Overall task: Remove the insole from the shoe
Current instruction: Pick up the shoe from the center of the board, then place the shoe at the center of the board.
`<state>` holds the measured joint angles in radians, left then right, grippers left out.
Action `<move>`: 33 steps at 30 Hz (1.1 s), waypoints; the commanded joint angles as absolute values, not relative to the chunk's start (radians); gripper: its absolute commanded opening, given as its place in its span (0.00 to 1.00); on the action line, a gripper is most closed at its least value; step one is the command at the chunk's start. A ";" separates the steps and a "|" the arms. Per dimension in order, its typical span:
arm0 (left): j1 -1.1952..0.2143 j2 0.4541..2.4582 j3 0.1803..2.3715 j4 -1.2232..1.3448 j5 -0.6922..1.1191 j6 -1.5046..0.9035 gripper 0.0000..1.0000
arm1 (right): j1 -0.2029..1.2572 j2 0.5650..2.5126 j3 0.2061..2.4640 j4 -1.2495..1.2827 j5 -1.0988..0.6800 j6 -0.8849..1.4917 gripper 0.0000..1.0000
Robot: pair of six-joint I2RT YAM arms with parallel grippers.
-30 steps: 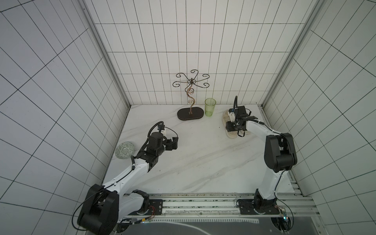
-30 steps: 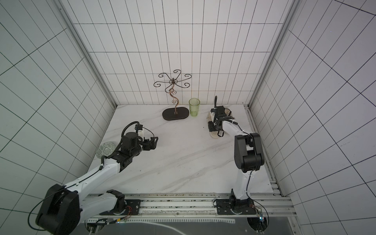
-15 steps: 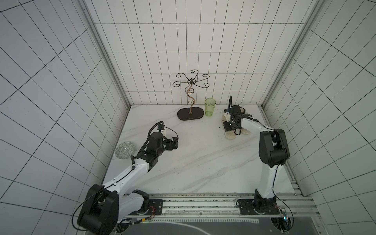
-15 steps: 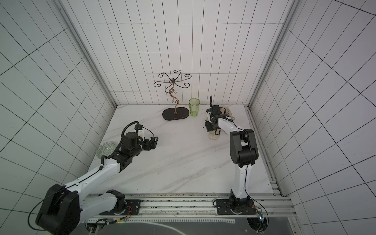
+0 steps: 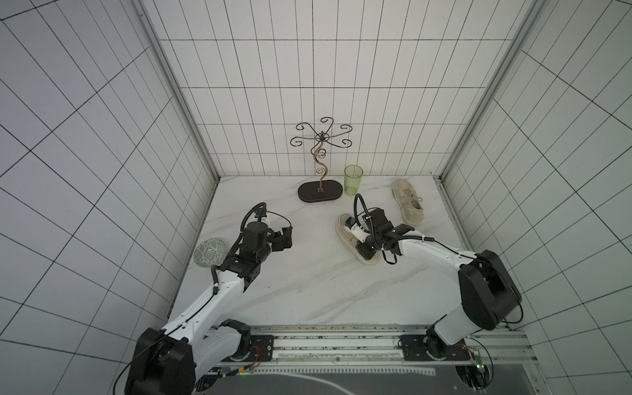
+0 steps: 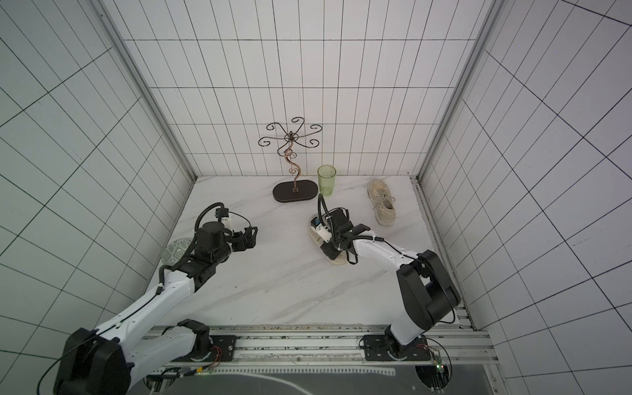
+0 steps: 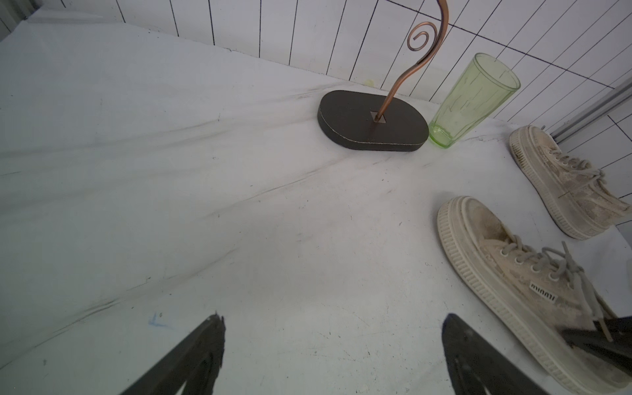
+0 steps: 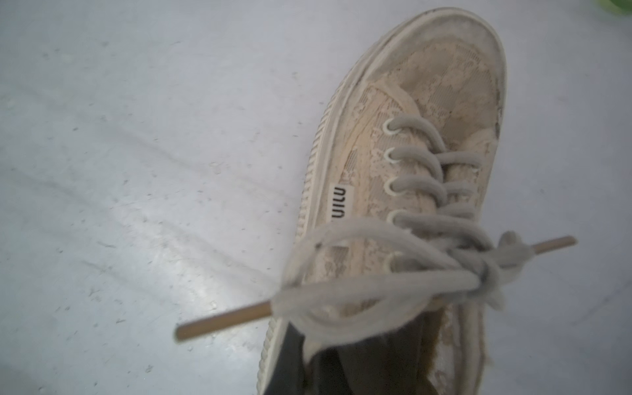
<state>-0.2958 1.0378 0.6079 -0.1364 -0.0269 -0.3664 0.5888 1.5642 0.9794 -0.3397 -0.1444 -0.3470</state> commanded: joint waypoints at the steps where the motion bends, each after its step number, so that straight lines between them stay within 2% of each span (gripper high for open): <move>1: -0.284 1.004 0.634 -0.193 -0.037 -0.395 0.98 | 0.631 1.493 0.885 -0.172 -0.278 -0.531 0.00; 9: -0.282 1.016 0.619 -0.221 0.007 -0.418 0.98 | 0.698 1.526 0.818 -0.098 -0.387 -0.769 0.00; 18: -0.285 1.053 0.614 -0.222 0.106 -0.448 0.98 | 0.721 1.606 0.815 -0.037 -0.353 -0.834 0.00; 23: -0.300 1.068 0.613 -0.237 0.145 -0.463 0.97 | 0.729 1.570 0.809 -0.031 -0.335 -0.809 0.43; 26: -0.315 1.076 0.616 -0.245 0.150 -0.455 0.97 | 0.731 1.486 0.791 -0.029 -0.313 -0.771 0.62; 28: -0.327 1.081 0.623 -0.254 0.159 -0.456 0.97 | 0.730 1.411 0.773 -0.027 -0.294 -0.737 0.67; 33: -0.396 1.091 0.640 -0.264 0.213 -0.464 0.92 | 0.727 1.213 0.722 -0.051 -0.255 -0.624 0.69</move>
<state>-0.3607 1.0843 0.6102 -0.2527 0.1642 -0.4538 0.7219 1.2842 0.7876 -0.0402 -0.2848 -0.7013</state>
